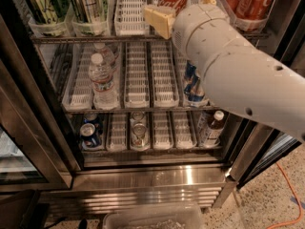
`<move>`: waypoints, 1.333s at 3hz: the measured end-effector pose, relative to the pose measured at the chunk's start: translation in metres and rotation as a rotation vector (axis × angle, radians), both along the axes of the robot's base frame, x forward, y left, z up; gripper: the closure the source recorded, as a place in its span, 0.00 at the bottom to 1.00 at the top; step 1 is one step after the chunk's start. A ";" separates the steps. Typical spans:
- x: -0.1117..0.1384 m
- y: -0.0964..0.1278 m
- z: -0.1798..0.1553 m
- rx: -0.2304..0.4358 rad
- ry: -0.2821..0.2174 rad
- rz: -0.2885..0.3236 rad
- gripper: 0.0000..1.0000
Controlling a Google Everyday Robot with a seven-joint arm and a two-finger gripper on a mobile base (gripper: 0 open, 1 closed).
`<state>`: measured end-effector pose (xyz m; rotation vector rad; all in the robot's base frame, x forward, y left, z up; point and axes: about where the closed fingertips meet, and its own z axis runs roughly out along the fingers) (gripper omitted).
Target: Pick coke can from top shelf of fridge
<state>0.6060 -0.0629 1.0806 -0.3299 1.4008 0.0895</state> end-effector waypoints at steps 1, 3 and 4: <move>0.007 0.003 -0.004 -0.012 0.008 -0.023 0.17; 0.026 0.013 -0.007 -0.013 0.036 -0.057 0.37; 0.033 0.014 0.002 0.006 0.027 -0.076 0.60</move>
Offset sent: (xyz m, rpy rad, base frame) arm 0.0340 0.0231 -0.0043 -0.0360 0.0528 -0.0704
